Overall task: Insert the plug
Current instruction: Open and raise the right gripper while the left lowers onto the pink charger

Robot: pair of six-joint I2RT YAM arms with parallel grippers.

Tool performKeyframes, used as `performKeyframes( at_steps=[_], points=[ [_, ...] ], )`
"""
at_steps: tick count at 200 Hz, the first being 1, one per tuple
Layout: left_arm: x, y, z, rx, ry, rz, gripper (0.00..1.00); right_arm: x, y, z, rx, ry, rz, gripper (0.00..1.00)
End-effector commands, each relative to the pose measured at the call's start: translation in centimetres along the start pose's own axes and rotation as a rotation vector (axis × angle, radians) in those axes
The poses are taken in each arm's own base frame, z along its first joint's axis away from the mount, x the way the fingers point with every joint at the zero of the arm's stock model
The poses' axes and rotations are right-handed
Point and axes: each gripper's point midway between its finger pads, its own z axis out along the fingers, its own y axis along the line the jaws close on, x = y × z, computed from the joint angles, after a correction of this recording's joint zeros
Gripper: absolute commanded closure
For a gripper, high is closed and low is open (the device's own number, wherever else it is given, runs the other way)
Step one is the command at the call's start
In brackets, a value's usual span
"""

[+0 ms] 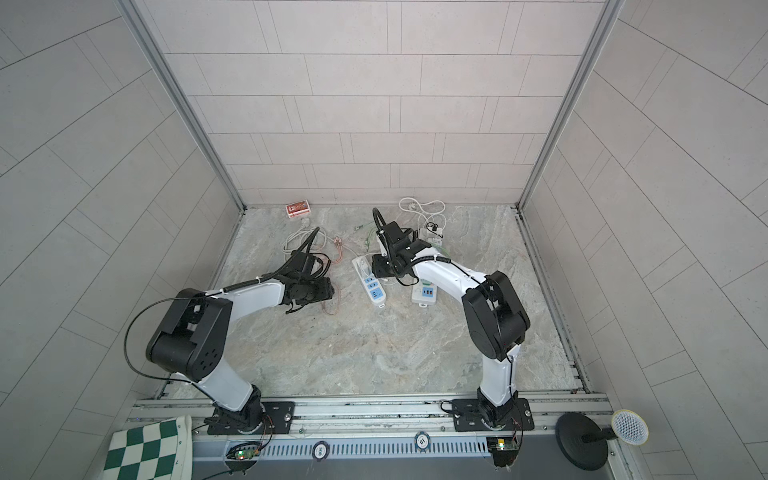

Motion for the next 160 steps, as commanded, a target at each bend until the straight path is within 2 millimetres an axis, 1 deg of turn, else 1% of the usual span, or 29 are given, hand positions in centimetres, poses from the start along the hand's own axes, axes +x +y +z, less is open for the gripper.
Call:
performKeyframes(
  at_steps=[1, 24, 40, 49, 59, 69, 85, 94, 100, 115, 128, 140, 149, 160],
  points=[
    [1.1, -1.1, -0.4, 0.082, -0.031, -0.108, 0.39, 0.3, -0.6, -2.7, 0.031, -0.022, -0.026, 0.60],
    [1.5, -2.1, -0.5, 0.130, -0.076, -0.191, 0.43, 1.5, -0.8, -4.6, 0.028, -0.034, -0.031, 0.59],
    [1.7, -3.2, -0.7, 0.141, -0.107, -0.201, 0.43, 2.8, -1.3, -5.6, 0.026, -0.035, -0.032, 0.59],
    [1.9, -4.1, -0.9, 0.155, -0.115, -0.194, 0.43, 3.6, -1.6, -6.2, 0.027, -0.037, -0.033, 0.58],
    [2.3, -5.3, -1.1, 0.172, -0.120, -0.183, 0.42, 4.8, -2.1, -6.3, 0.032, -0.025, -0.035, 0.58],
    [2.7, -6.8, -1.2, 0.203, -0.126, -0.162, 0.42, 5.9, -2.6, -6.4, 0.039, -0.013, -0.034, 0.58],
    [2.9, -9.2, -1.8, 0.277, -0.149, -0.136, 0.41, 7.5, -3.3, -6.3, 0.044, 0.004, -0.024, 0.58],
    [3.2, -10.0, -2.0, 0.299, -0.147, -0.118, 0.41, 8.0, -3.3, -6.4, 0.035, 0.002, -0.022, 0.58],
    [3.2, -10.1, -2.1, 0.299, -0.145, -0.103, 0.40, 8.4, -3.4, -6.3, 0.034, 0.006, -0.021, 0.58],
    [3.6, -9.0, -2.7, 0.233, -0.131, -0.054, 0.37, 9.0, -3.6, -6.3, 0.035, 0.023, -0.023, 0.58],
    [3.6, -7.2, -3.7, 0.132, -0.114, 0.013, 0.35, 9.4, -3.5, -6.4, 0.027, 0.030, -0.026, 0.58],
    [3.6, -5.1, -5.2, 0.006, -0.098, 0.126, 0.34, 9.6, -3.4, -6.6, 0.019, 0.025, -0.027, 0.58],
    [2.6, -2.9, -6.9, -0.140, -0.121, 0.197, 0.33, 9.8, -3.5, -6.8, 0.018, 0.019, -0.026, 0.58],
    [1.0, -0.5, -9.2, -0.320, -0.169, 0.293, 0.28, 10.2, -3.5, -7.0, 0.013, 0.020, -0.025, 0.58]
  ],
)
